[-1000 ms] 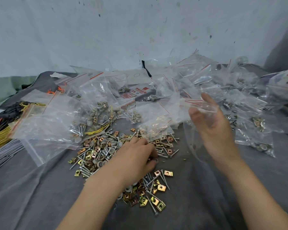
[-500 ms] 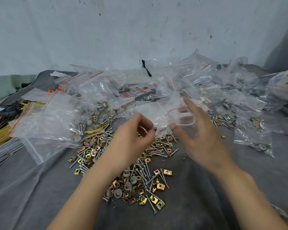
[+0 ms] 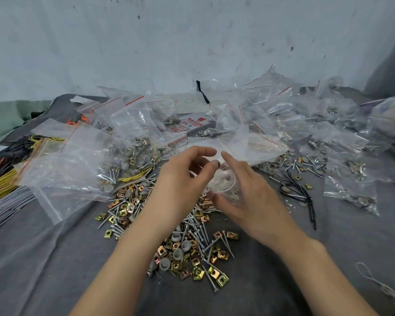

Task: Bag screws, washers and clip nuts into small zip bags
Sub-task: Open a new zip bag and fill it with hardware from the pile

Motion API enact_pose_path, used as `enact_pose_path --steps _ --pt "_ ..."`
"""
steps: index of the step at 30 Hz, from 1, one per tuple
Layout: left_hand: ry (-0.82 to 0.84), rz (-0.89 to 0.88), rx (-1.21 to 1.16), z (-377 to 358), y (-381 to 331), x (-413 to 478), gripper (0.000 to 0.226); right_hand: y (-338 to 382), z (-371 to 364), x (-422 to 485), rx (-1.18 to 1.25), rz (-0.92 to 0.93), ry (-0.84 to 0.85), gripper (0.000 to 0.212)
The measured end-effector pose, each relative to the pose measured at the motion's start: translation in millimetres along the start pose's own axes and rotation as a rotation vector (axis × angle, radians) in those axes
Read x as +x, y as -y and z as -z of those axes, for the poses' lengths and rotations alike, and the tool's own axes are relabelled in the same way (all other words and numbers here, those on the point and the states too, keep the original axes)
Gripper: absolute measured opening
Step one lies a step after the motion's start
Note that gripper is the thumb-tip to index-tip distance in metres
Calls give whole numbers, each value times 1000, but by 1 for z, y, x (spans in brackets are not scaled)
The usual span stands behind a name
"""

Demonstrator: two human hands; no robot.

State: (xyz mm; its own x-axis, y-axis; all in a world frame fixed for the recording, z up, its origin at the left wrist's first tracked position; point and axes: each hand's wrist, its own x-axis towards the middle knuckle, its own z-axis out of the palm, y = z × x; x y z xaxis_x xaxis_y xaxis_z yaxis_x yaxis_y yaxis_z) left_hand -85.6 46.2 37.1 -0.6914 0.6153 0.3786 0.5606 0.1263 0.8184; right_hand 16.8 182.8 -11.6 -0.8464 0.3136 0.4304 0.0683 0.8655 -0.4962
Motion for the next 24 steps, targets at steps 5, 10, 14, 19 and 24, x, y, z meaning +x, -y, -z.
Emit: enact_pose_path --steps 5,10,14,19,24 --pt "-4 -22 9 2 1 2 21 -3 4 1 78 -15 -24 81" --pt "55 26 83 10 13 1 24 -7 10 1 149 -51 -63 80" --pt "256 2 301 15 20 -6 24 -10 16 2 205 -66 -122 79" --pt "418 -44 462 18 23 -14 22 -9 26 1 295 -102 -193 82" --pt "453 -63 548 31 29 -15 16 -13 34 1 397 -166 -279 77"
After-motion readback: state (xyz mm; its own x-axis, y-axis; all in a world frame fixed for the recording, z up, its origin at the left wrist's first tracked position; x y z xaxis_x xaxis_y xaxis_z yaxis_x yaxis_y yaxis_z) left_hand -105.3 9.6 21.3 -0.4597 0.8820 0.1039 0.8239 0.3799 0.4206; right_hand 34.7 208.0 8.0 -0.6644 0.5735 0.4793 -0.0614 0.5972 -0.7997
